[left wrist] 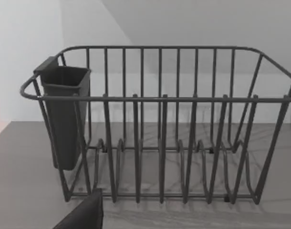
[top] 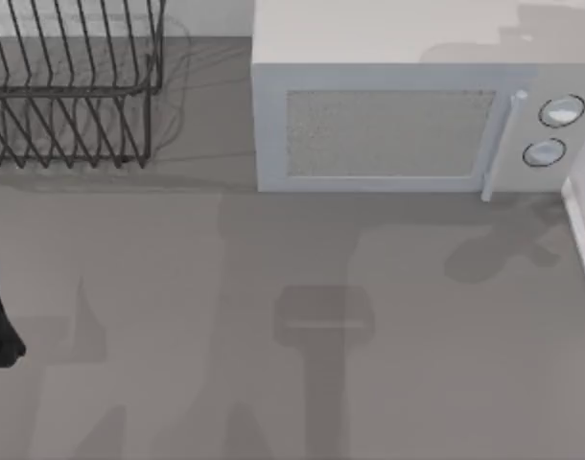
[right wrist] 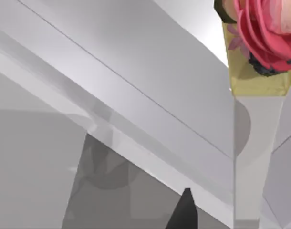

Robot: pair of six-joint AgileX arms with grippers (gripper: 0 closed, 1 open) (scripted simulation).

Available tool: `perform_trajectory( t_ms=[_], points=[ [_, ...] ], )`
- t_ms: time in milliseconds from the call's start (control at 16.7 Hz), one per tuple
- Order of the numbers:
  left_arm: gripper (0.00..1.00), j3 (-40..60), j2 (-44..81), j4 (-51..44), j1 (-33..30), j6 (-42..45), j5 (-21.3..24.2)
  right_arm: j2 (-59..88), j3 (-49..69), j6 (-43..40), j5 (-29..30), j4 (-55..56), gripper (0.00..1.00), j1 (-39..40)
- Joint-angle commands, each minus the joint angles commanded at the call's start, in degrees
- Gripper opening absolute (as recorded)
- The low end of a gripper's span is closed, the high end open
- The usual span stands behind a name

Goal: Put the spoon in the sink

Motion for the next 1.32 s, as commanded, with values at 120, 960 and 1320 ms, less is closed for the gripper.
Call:
perform_trajectory(
  t_ms=[120,960,1320],
  points=[
    [1.0,0.0,0.0,0.0,0.0,0.0,0.0,6.97,10.71,-1.24,-0.01,-2.4,0.0,-0.83],
    [1.0,0.0,0.0,0.0,0.0,0.0,0.0,20.23,28.94,-4.19,-0.13,-5.51,0.0,-2.2],
    [1.0,0.0,0.0,0.0,0.0,0.0,0.0,15.24,13.05,-4.23,-0.14,4.71,0.0,-2.36]
  ],
)
